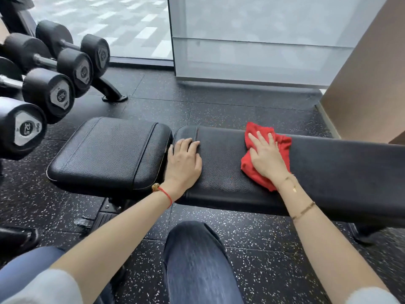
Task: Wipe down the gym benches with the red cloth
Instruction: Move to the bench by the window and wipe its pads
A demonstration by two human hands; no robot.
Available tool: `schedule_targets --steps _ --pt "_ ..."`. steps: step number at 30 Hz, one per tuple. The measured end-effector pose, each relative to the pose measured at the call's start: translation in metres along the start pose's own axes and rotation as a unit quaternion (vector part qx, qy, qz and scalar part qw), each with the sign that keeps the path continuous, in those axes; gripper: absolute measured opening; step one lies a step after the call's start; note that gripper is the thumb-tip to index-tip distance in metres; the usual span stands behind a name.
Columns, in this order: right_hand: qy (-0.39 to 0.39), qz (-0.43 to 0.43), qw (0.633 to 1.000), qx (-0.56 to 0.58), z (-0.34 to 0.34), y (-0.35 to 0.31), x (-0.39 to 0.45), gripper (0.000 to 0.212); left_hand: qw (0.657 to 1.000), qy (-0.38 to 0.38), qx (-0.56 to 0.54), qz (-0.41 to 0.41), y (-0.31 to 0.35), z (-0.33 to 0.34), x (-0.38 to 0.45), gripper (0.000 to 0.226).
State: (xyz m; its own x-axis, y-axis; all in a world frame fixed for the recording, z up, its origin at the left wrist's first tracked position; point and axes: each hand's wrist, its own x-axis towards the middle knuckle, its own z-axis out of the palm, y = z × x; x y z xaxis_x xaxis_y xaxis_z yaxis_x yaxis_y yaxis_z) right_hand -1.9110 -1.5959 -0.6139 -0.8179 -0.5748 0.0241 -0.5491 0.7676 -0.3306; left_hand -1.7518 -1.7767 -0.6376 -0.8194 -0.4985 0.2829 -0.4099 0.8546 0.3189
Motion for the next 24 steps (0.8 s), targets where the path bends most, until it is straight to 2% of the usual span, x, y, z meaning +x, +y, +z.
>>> schedule_targets --steps 3,7,11,15,20,22,24 --pt "-0.007 -0.004 1.000 -0.004 0.003 -0.021 0.021 0.053 1.000 0.013 -0.007 -0.002 0.001 0.001 0.000 0.042" --pt "-0.023 -0.104 0.994 0.004 0.018 -0.054 0.001 0.055 1.000 0.017 0.001 -0.002 0.001 0.001 0.000 0.042" --pt "-0.011 -0.138 0.990 0.020 0.019 -0.038 -0.043 0.054 1.000 0.017 0.002 0.002 0.000 0.003 -0.001 0.043" --pt "0.012 -0.083 0.996 0.034 0.005 0.011 -0.063 0.053 1.000 0.017 0.003 0.004 -0.001 0.002 -0.002 0.043" --pt "0.065 0.064 0.996 0.003 -0.023 0.079 -0.043 0.050 1.000 0.004 0.018 0.008 0.004 0.000 -0.003 0.044" --pt "0.066 0.111 0.992 0.002 -0.031 0.089 -0.026 0.051 1.000 0.000 0.023 0.004 0.004 -0.001 -0.003 0.045" --pt "0.061 0.117 0.991 0.000 -0.031 0.087 -0.020 0.052 1.000 -0.005 0.027 -0.001 0.006 -0.001 -0.003 0.045"
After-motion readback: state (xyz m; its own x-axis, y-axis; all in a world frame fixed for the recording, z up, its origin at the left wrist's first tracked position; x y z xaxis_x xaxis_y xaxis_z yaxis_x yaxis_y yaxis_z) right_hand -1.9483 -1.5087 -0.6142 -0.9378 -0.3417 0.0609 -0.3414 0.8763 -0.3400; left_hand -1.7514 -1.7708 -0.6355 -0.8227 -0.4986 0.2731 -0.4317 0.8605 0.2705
